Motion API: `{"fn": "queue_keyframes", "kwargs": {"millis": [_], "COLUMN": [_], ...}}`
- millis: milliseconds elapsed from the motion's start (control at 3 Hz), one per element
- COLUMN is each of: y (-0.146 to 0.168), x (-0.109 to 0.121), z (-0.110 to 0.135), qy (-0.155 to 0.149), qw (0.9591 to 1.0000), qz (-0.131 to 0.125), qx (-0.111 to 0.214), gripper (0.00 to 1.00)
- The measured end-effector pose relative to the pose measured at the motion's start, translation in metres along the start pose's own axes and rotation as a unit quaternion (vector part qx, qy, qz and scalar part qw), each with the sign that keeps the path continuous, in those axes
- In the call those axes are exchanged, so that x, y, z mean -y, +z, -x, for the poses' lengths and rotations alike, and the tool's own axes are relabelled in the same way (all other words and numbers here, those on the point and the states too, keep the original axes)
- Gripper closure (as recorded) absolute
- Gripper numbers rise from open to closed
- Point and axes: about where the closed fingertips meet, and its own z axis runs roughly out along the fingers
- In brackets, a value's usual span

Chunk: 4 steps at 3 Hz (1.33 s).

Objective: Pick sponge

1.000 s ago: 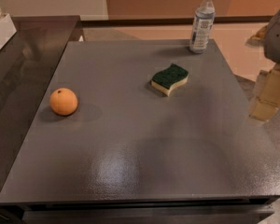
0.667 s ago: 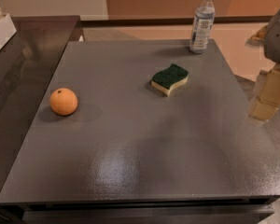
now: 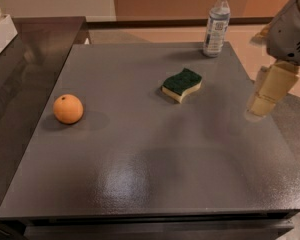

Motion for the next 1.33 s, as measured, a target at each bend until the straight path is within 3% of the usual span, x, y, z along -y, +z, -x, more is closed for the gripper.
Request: {"fn": "queue_keyframes", "kwargs": {"millis": [1000, 1333], "y": [0.067, 0.089], "x": [0.064, 0.082], "z": [0.034, 0.046], "qy": [0.017, 0.024], "qw": [0.9972, 0.9959], "qz": [-0.025, -0.014], "qx": [0.068, 0.086], "gripper": [0.00, 0.00]}}
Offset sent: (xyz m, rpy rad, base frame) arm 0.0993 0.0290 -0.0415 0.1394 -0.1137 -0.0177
